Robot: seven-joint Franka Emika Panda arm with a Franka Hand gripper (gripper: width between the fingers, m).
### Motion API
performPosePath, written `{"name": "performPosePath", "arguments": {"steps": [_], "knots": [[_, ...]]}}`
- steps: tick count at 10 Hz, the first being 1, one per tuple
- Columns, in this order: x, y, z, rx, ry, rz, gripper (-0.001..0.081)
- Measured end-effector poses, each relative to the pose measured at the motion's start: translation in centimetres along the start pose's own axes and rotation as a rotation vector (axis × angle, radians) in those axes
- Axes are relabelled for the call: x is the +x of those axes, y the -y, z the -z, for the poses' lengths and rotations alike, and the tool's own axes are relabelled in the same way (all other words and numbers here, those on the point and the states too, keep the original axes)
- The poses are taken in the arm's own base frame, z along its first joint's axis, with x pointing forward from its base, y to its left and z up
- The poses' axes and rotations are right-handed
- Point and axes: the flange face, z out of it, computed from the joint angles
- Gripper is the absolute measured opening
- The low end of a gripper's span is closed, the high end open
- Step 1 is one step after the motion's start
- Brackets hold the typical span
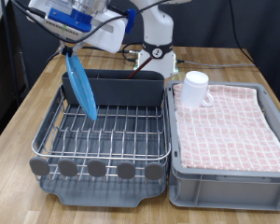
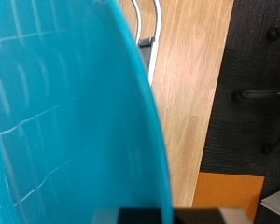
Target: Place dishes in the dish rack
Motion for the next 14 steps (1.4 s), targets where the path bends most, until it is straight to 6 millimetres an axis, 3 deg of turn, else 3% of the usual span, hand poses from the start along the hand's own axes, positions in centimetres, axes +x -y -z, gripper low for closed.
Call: {"name": "performPosePath", "arguments": {"steps": [8,14], "knots": [[-2.6,2.2,-5.7,-0.116,-0.013,0.002,0.0018],[-2.7,3.2,-8.3,-0.090,-0.015,-0.034,0.0018]]}}
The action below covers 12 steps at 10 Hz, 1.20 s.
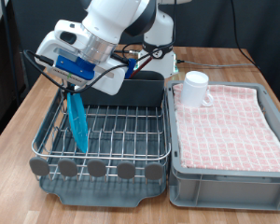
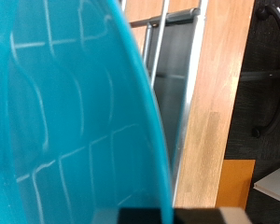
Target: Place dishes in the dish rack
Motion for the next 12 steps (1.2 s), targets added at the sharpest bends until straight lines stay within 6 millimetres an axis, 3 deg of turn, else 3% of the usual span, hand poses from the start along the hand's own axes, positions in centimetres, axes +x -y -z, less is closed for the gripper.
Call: {"name": "performPosePath", "arguments": {"steps": [2,4,5,6,7,8,12], "knots": [[0.6,-0.2,0.3,-0.006,0.005,-0.028,0.0018],[1.7,-0.3,1.3,-0.023,0.018,-0.047,0.0377],[2.4,-0.4,2.3,-0.023,0.031,-0.059,0.0377],[3.2,-0.7,3.6,-0.003,0.057,-0.075,0.0547],[4.0,-1.0,5.1,0.043,0.087,-0.092,0.0547],[4.6,-1.5,6.6,0.092,0.113,-0.113,0.0743],[6.3,-3.3,12.8,0.266,0.195,-0.170,0.0800]]}}
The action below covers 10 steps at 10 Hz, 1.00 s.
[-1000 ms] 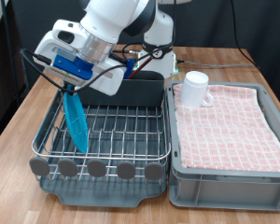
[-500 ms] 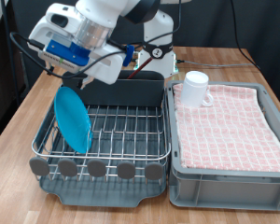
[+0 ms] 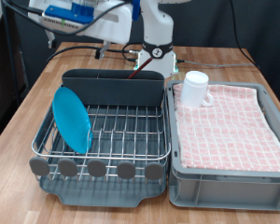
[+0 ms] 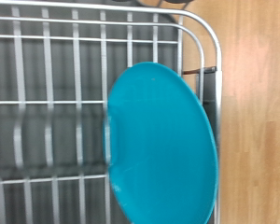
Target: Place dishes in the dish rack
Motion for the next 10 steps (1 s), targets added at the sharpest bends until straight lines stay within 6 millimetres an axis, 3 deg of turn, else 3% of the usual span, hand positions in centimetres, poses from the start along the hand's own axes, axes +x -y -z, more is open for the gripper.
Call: {"name": "performPosePath", "arguments": {"steps": [3,5,10], "knots": [[-0.5,1.0,5.0,0.016,0.059,0.008,0.0802],[-1.6,2.9,7.9,0.042,0.047,0.063,0.0802],[-7.9,8.6,11.5,0.072,0.088,0.275,0.0802]]}}
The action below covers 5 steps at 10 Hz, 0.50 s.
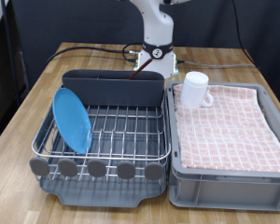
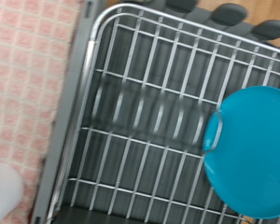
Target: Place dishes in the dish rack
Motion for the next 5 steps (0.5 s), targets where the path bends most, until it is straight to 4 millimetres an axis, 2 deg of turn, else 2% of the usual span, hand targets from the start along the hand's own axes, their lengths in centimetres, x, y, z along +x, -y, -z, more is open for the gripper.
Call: {"name": "performPosePath", "arguments": {"steps": [3,4,5], "knots": [[-3.7,3.8,-0.1,0.012,0.033,0.086,0.0802],[-4.6,3.8,-0.1,0.018,0.031,0.096,0.0802],[-4.5,3.7,-0.1,0.016,0.032,0.095,0.0802]]}}
